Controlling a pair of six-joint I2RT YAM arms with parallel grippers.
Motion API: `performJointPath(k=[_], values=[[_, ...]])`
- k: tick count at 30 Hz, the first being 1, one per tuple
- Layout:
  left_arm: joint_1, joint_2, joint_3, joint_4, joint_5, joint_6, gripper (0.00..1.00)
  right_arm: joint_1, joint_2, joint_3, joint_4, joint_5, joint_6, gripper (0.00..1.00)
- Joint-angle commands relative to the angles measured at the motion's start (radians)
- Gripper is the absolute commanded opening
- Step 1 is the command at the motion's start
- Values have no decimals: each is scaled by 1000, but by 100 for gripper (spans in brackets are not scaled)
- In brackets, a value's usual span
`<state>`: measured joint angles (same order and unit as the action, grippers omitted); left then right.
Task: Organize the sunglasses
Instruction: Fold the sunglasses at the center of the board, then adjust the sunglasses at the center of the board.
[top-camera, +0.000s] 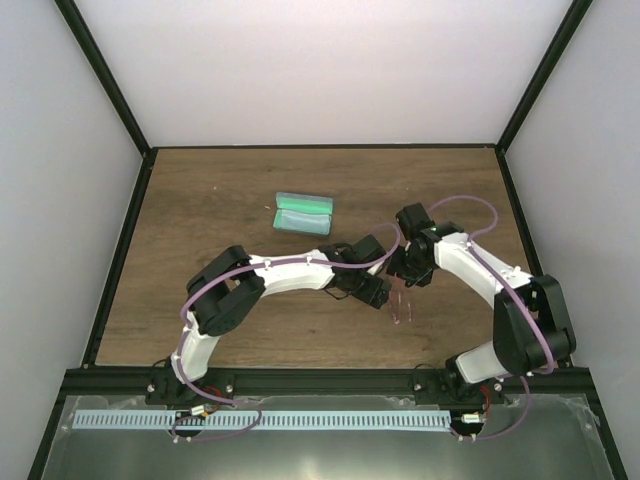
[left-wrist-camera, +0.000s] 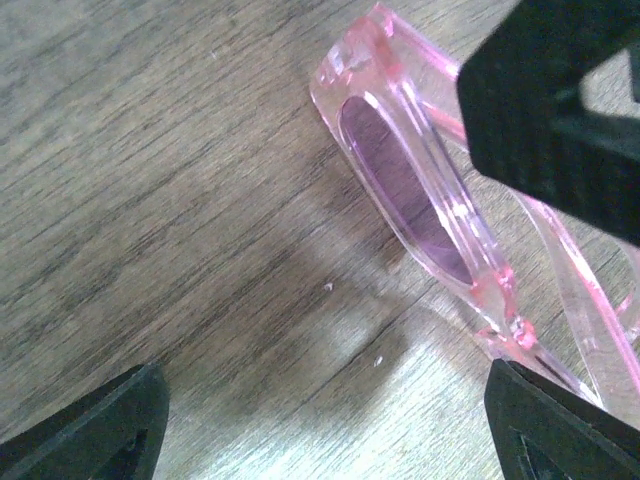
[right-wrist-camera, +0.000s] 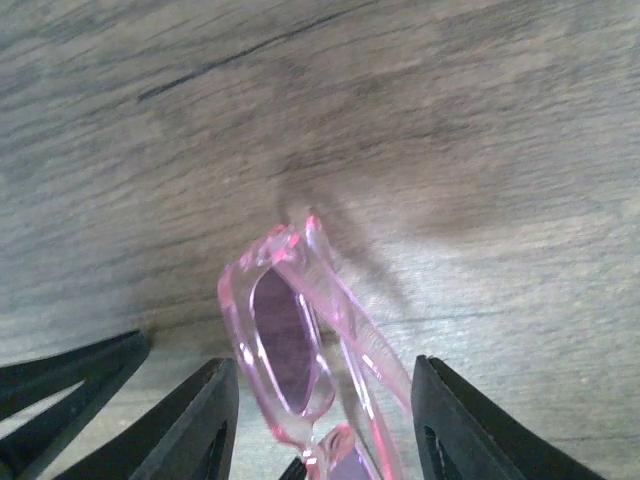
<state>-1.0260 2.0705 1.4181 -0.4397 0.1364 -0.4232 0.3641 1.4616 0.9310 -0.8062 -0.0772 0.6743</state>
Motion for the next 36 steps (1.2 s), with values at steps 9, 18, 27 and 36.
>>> performJointPath(k=[9,18,27,36], values=[[-2,-131,-199,-172,-35,-22,89,111,-1,-94,34,17,14,58],[0,-202,-291,-159,-49,-46,89,111,-31,-99,22,32,21,38],[-1,-197,-279,-161,-53,-35,89,111,-60,-80,-11,40,24,36],[-1,-168,-277,-135,-30,-40,89,111,-130,-30,-77,71,-22,83]])
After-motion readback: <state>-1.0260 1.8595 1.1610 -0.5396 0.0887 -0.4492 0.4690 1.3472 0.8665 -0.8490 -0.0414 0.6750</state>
